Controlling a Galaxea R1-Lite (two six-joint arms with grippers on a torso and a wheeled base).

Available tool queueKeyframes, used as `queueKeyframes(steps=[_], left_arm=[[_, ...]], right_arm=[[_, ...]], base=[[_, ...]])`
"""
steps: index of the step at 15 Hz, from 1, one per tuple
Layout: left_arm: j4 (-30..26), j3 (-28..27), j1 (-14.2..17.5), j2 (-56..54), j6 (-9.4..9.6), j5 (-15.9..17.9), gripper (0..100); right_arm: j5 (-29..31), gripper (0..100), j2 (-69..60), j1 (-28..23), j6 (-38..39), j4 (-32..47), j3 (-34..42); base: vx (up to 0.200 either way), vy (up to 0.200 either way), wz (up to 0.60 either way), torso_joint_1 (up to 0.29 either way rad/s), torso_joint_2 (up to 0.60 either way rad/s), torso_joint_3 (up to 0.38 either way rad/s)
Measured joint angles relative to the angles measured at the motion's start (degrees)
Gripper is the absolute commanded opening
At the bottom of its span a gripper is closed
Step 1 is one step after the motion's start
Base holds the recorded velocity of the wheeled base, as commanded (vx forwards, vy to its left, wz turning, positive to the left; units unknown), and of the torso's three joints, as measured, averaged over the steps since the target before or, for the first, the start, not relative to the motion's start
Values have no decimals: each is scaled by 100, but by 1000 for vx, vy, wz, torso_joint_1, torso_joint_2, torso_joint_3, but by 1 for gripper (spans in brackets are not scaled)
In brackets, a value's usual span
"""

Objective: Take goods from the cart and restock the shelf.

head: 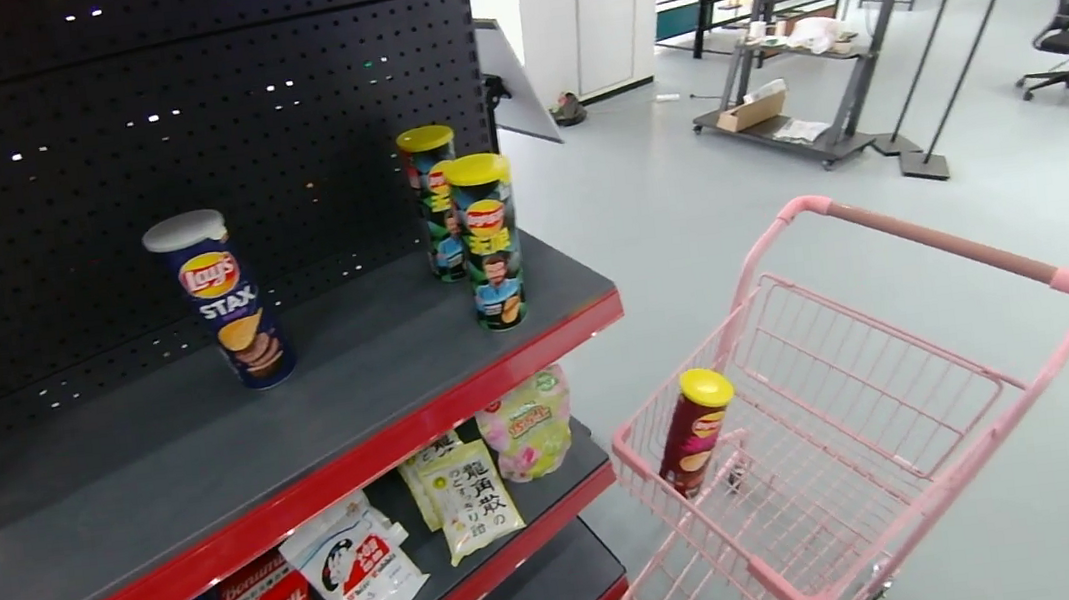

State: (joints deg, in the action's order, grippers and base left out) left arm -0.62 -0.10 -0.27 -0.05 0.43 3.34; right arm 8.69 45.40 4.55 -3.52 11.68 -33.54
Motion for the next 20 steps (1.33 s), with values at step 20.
queueKeyframes(steps=[20], left_arm=[[0,0,2,0,-10,0,100]], right_arm=[[-40,0,-2756,2,-123,35,1275]], base=[[80,0,180,0,0,2]])
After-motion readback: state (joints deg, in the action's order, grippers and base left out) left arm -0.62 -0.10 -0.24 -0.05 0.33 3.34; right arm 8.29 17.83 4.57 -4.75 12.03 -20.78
